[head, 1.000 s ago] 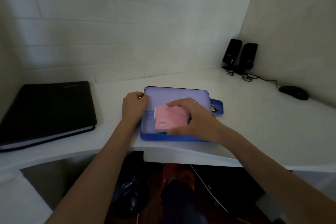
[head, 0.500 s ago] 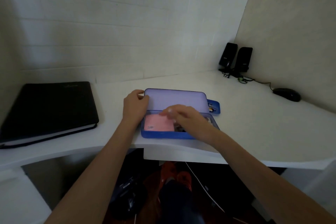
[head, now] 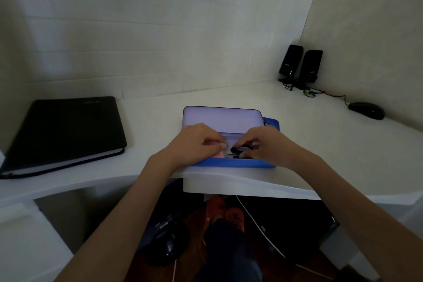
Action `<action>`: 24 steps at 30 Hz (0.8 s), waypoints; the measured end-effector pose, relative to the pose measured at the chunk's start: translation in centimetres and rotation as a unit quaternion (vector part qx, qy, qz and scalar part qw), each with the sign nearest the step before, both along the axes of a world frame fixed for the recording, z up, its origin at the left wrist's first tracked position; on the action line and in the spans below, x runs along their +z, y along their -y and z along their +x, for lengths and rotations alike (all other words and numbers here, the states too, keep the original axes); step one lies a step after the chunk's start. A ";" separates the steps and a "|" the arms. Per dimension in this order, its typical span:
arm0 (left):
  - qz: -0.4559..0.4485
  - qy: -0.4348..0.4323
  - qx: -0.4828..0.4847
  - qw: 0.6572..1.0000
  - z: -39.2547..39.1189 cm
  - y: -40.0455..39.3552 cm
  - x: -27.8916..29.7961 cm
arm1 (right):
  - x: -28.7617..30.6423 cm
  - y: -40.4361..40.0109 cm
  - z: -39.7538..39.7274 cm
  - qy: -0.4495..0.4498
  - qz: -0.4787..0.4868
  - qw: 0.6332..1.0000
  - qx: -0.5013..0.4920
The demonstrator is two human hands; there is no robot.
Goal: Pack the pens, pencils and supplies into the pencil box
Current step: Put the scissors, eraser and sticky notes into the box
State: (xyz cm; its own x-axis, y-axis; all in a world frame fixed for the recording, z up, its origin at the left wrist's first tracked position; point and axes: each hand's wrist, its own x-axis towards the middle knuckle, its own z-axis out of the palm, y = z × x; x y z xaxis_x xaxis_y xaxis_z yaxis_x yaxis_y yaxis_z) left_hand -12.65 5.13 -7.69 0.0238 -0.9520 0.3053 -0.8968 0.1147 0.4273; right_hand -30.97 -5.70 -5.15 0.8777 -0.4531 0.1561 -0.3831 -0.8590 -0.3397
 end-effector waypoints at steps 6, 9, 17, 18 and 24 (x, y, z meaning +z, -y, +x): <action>-0.034 -0.022 0.019 0.999 0.1 0.2 -0.6 | 0.1 1.0 -1.5 -0.051 -0.051 0.995 -0.066; -0.035 -0.020 0.022 0.999 0.2 0.4 -0.9 | 0.3 1.2 -1.6 -0.073 -0.049 0.993 -0.076; -0.057 -0.210 0.035 0.975 -0.1 0.1 -1.0 | 0.0 1.8 -3.0 0.075 0.090 0.990 -0.084; -0.080 -0.242 0.052 0.966 -0.1 -0.1 -0.9 | -0.5 2.4 -3.4 0.126 0.082 0.982 -0.112; -0.133 -0.312 0.217 0.915 1.7 -0.1 -0.9 | -3.1 7.4 -4.3 0.178 0.045 0.954 -0.238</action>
